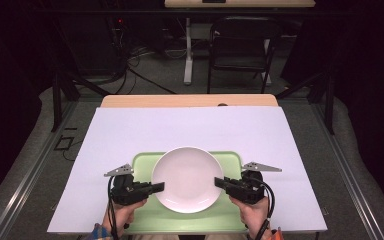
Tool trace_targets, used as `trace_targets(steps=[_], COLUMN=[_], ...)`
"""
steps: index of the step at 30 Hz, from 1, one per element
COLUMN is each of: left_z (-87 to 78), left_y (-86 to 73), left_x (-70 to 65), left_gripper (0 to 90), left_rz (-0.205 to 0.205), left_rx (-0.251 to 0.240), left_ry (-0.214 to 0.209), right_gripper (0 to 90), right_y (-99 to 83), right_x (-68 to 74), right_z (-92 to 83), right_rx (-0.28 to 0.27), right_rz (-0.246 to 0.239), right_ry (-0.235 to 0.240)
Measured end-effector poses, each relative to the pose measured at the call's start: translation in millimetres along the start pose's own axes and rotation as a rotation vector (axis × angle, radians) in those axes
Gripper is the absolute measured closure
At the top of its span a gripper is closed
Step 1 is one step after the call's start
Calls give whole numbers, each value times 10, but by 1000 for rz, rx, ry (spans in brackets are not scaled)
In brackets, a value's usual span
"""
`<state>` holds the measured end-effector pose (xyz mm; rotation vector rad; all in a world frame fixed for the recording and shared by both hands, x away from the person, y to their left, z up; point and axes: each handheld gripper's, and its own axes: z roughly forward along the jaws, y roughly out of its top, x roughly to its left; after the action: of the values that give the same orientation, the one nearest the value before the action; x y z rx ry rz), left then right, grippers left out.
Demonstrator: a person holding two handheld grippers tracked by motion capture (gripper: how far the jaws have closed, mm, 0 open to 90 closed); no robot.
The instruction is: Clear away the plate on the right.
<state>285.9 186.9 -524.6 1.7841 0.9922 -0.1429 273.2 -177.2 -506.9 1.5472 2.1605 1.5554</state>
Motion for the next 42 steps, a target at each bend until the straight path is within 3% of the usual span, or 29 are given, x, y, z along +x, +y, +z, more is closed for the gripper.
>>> trace_targets(steps=[12, 21, 35, 42], left_z=[37, 73, 118, 145], left_y=[-29, -47, -56, -72], left_x=[76, 101, 93, 120], left_gripper=[779, 773, 747, 726], left_rz=[-30, -22, -6, -17], left_rx=[36, 45, 31, 34], left_ry=[30, 49, 81, 98], right_gripper=[789, 782, 763, 752], right_y=[-55, -80, -97, -113], right_x=[-70, -111, -125, -128], right_z=[96, 162, 219, 258], right_rx=[42, 65, 69, 79], right_rz=[30, 42, 29, 29], right_ry=[19, 12, -28, -37])
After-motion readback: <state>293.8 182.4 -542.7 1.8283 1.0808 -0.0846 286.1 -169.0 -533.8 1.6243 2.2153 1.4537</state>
